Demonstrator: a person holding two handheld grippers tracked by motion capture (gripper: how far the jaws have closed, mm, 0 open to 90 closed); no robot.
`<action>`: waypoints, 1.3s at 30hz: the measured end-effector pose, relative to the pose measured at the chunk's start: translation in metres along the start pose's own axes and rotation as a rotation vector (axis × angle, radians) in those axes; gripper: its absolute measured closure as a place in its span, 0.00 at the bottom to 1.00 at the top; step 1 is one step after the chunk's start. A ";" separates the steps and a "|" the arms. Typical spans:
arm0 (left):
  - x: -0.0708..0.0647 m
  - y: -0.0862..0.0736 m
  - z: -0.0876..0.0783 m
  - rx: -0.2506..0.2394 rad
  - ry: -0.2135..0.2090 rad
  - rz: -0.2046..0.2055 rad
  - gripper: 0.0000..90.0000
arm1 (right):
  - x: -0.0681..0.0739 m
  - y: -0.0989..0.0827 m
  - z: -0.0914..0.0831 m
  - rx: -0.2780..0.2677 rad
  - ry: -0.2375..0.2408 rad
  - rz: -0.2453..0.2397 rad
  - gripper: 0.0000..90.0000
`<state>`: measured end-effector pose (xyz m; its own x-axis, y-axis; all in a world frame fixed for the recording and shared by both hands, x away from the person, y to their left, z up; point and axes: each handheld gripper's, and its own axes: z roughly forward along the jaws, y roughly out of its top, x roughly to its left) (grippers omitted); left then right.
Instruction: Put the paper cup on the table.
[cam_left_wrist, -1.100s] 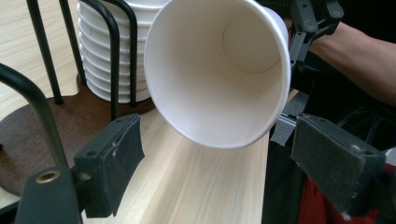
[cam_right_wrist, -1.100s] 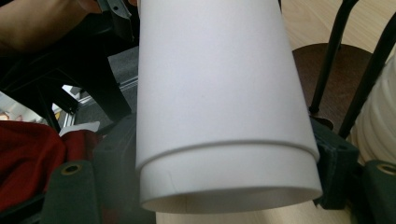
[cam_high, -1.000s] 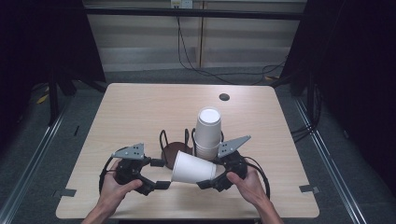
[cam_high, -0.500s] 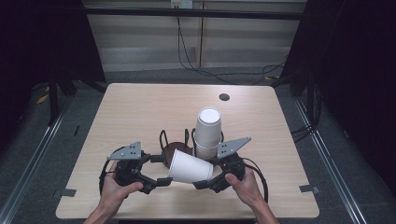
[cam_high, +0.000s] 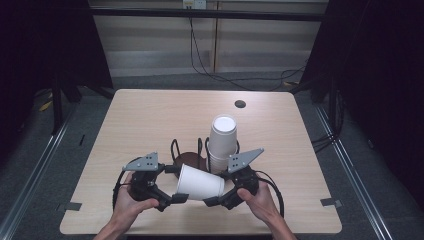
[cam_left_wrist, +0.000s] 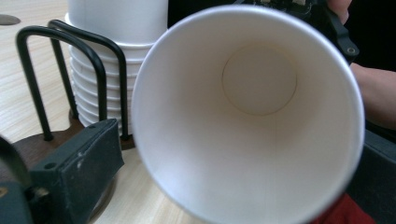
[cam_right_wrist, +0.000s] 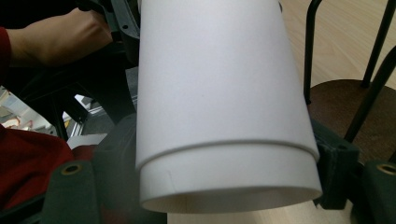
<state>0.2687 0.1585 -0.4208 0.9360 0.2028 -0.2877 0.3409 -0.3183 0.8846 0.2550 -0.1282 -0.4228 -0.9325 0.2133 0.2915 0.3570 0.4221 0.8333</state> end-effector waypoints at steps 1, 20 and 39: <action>0.000 0.000 0.001 0.005 -0.006 0.000 0.00 | 0.000 0.000 0.001 0.000 0.003 0.000 0.28; -0.002 0.000 0.011 -0.001 -0.012 0.003 0.03 | -0.001 -0.002 0.006 0.012 0.013 0.006 0.28; -0.003 0.008 0.004 0.000 -0.029 0.008 0.14 | -0.003 -0.003 0.011 0.010 -0.039 0.016 0.19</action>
<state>0.2693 0.1517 -0.4150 0.9408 0.1734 -0.2913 0.3335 -0.3198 0.8868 0.2571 -0.1206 -0.4315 -0.9240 0.2539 0.2860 0.3724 0.4274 0.8238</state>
